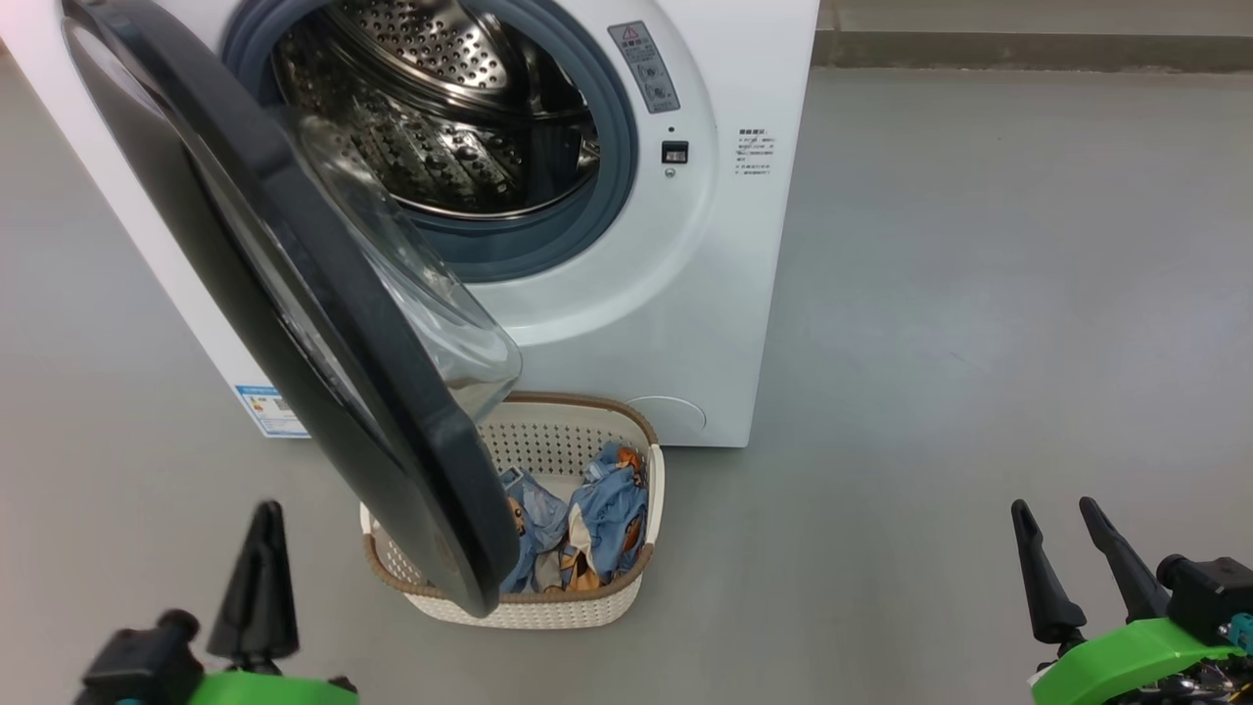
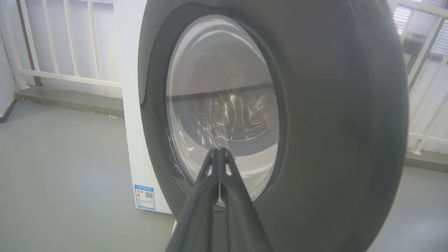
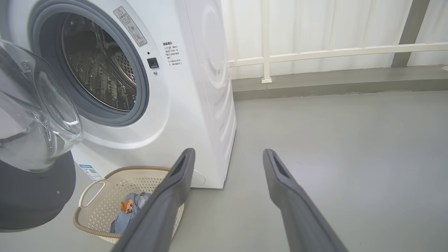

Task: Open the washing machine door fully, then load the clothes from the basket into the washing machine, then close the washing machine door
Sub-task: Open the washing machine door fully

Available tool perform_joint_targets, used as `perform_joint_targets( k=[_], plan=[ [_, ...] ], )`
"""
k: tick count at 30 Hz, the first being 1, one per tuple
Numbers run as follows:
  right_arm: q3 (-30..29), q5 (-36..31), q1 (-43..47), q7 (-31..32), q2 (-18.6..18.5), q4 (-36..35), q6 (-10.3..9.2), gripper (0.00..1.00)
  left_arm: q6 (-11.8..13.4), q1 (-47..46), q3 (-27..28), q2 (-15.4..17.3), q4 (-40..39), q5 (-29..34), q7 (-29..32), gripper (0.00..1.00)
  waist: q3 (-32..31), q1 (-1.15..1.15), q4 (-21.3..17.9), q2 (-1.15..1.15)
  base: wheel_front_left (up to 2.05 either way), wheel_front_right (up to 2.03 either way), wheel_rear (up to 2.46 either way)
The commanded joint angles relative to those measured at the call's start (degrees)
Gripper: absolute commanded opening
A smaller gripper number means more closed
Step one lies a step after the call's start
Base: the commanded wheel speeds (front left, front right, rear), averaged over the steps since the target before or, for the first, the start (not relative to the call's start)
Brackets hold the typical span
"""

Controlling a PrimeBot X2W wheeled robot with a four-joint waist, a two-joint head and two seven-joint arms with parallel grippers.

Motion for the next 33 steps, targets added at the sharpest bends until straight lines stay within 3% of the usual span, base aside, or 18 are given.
perform_joint_targets(
  k=[1,9,14,19,25,33],
  plan=[
    [1.0,-0.7,-0.4,-0.7,-1.1,-1.5,0.43,1.0,-0.1,-1.7,2.1,0.6,-2.5,-0.5,-0.4,0.0,0.0,0.0,0.0,0.0,0.0,0.0,0.0],
    [0.4,-1.6,-0.3,-0.7,-1.0,-2.3,0.43,1.0,2.2,-1.3,0.0,0.4,-19.1,-1.1,-0.4,0.0,0.1,0.0,0.1,0.0,0.0,0.0,0.0],
    [0.1,-2.2,-0.4,-0.7,-0.7,-2.7,0.43,1.0,4.3,-0.5,-7.7,0.4,-30.4,-1.7,2.0,0.0,0.4,0.0,0.1,0.0,0.0,0.0,0.0],
    [-0.1,-2.9,-0.5,-0.7,-0.3,-3.0,0.43,1.0,5.2,-0.5,-17.9,0.3,-35.7,-3.8,6.6,0.0,0.7,0.0,-0.1,0.0,0.0,0.0,0.0],
    [-0.3,-3.1,-0.8,-0.7,-0.1,-3.1,0.43,1.0,5.5,-2.3,-27.0,0.3,-29.1,-9.5,8.1,0.0,1.4,0.0,-0.3,0.0,0.0,0.0,0.0],
    [0.1,-3.4,-1.7,-0.7,-0.2,-3.3,0.43,1.0,5.9,-7.0,-28.0,0.3,-13.6,-15.0,5.1,0.0,2.3,0.0,-0.9,0.0,0.0,0.0,0.0]
  ],
)
